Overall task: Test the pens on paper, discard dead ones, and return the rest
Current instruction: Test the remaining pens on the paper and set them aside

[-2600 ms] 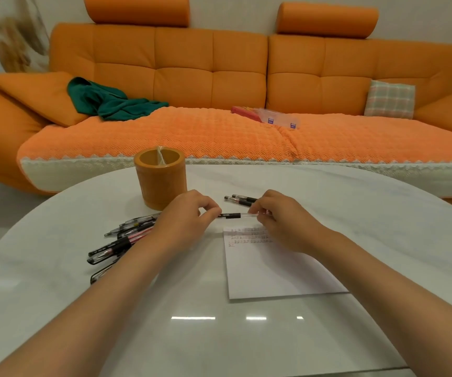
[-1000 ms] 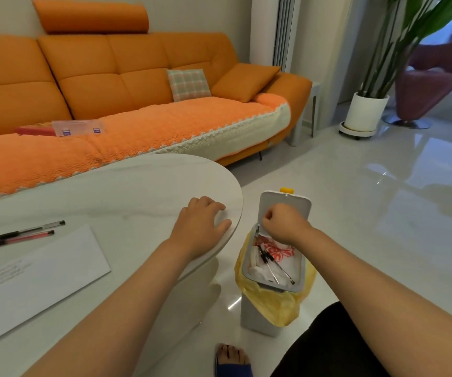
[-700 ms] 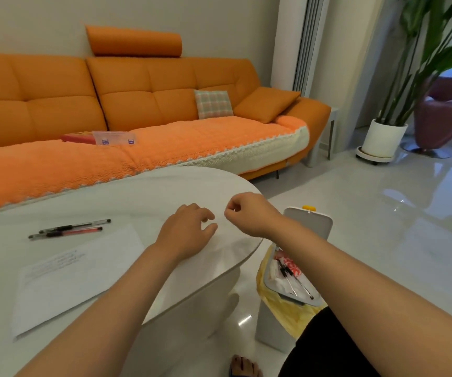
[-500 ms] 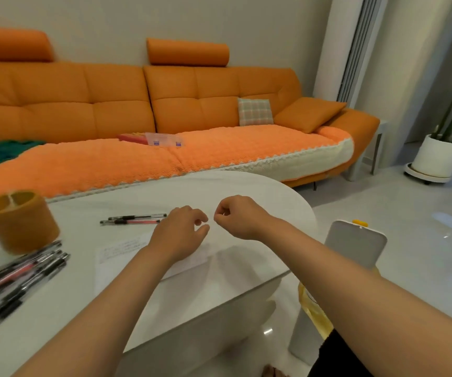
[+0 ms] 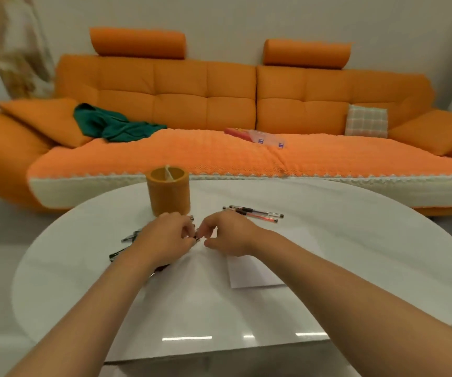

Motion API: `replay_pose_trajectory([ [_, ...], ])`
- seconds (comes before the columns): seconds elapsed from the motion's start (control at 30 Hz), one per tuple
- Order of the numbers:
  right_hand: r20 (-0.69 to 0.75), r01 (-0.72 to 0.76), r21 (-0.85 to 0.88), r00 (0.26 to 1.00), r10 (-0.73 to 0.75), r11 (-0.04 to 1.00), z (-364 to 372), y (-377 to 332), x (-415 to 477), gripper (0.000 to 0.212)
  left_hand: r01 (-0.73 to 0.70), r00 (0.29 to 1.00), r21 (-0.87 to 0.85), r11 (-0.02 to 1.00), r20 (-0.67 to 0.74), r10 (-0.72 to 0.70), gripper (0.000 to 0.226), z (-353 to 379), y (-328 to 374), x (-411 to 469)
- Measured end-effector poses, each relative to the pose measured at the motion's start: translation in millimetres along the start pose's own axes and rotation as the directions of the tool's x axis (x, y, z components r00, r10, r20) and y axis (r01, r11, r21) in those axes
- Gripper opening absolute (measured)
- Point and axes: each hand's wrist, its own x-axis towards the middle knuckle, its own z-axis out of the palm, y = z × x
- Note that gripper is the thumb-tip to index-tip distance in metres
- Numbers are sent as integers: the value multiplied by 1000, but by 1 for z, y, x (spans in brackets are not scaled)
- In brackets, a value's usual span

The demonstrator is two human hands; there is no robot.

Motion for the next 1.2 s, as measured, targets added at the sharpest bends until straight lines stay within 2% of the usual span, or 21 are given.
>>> replay_pose_trajectory([
  [0.1, 5, 44, -14, 999, -44, 999, 17, -14, 18, 19, 41, 998, 45, 998, 43, -43, 7, -4, -25, -8],
  [0.33, 30, 158, -129, 987, -155, 979, 32, -15, 34, 14, 91, 986, -10, 996, 143, -89, 8, -14, -43, -8],
  [0.47, 64, 218, -156, 976, -210, 963, 28, -8, 30, 10, 85, 981, -80, 993, 183, -69, 10, -17, -45, -8],
  [0.57, 62, 216, -139, 976, -210, 966, 16, 0, 25, 8, 58, 982, -116, 992, 184, -36, 9, -18, -37, -7],
  [0.67, 30, 161, -66, 987, -159, 985, 1, 12, 16, 6, 62, 981, -104, 993, 190, -42, 16, -18, -26, -4],
  [0.73, -32, 121, -29, 992, -122, 992, -6, 26, 9, 7, 59, 983, -20, 998, 176, -55, 20, -18, -17, 0],
  [0.8, -96, 89, -8, 991, -90, 996, -11, 43, 1, 8, 57, 983, -8, 998, 172, -55, 17, -16, -11, 5],
  [0.9, -120, 50, -18, 991, -52, 999, -14, 62, -7, 11, 54, 985, -131, 990, 170, -31, 14, -7, -3, 13],
  [1.07, -115, 28, -131, 992, -43, 991, -7, 75, -10, 36, -28, 997, -255, 967, 66, 46, 9, 13, 14, 26],
  [1.2, -120, 111, -109, 985, -124, 988, 0, 77, -7, 22, -104, 994, -297, 949, -47, 94, 15, 31, 25, 35],
])
